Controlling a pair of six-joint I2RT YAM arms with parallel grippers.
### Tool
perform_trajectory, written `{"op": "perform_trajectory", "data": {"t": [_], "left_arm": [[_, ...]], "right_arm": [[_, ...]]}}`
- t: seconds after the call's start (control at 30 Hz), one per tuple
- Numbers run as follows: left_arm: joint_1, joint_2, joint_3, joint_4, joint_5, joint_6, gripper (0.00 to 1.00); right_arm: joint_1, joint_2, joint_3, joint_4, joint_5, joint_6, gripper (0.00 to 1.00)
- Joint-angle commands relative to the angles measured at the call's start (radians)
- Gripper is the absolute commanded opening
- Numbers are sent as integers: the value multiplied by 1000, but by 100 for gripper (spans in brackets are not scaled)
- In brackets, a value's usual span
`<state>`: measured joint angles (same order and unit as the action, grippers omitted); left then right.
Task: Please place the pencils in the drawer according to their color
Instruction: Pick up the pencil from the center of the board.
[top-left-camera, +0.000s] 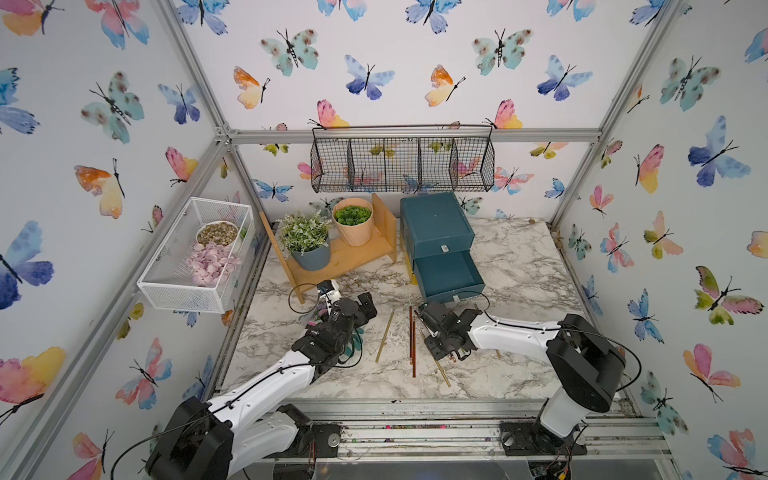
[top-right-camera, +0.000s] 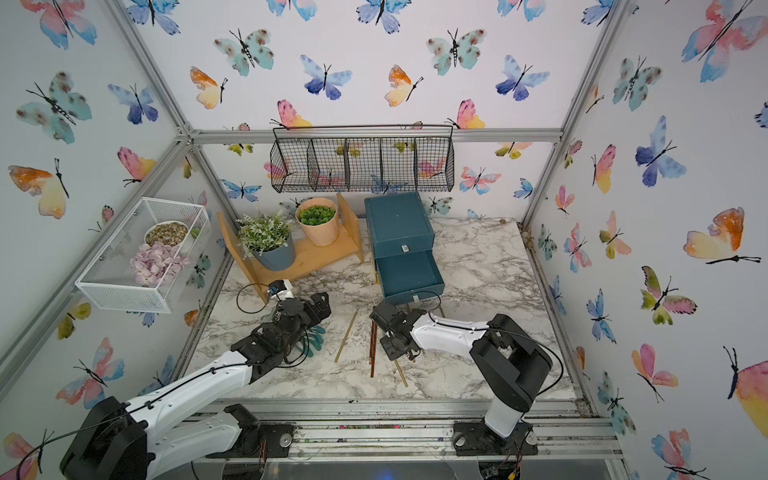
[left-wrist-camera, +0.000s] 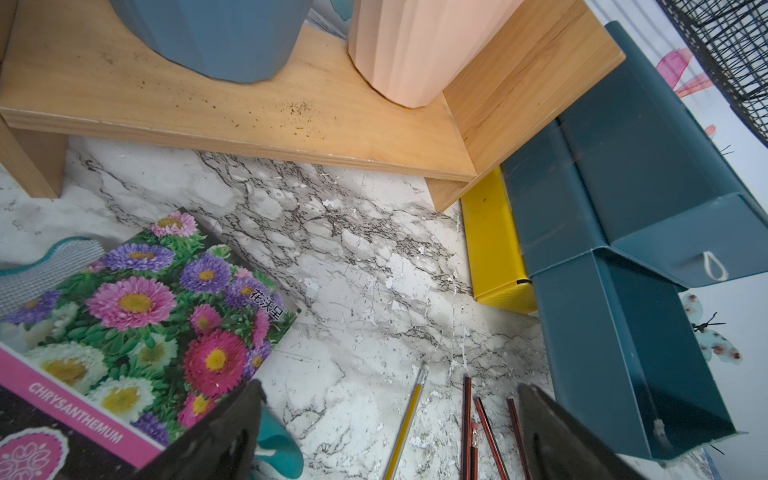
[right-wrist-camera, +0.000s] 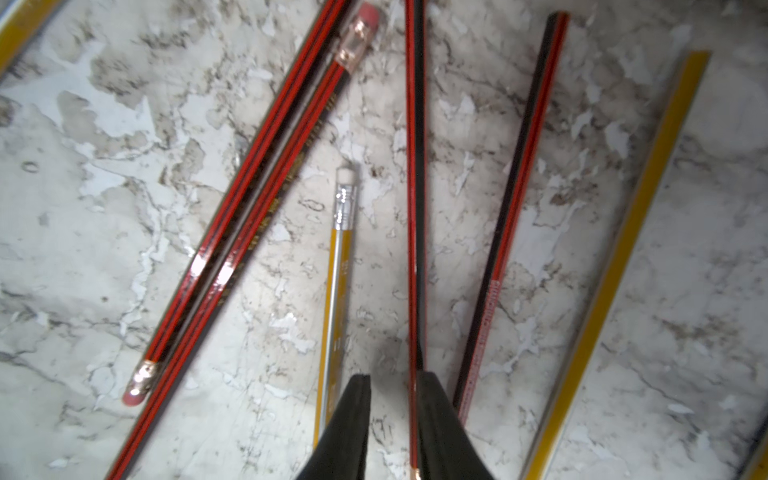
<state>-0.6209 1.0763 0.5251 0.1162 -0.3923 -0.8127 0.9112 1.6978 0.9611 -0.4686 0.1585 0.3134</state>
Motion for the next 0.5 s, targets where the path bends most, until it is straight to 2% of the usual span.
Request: {"op": "perform_trajectory", "data": {"t": [0.0, 0.47], "left_arm": [[6, 7, 11, 17, 23, 5, 98], [6, 19, 20, 17, 27, 7, 98]], "right_arm": [[3, 23, 14, -47, 19, -11, 25], [3, 46, 33, -80, -16, -7, 23]]}}
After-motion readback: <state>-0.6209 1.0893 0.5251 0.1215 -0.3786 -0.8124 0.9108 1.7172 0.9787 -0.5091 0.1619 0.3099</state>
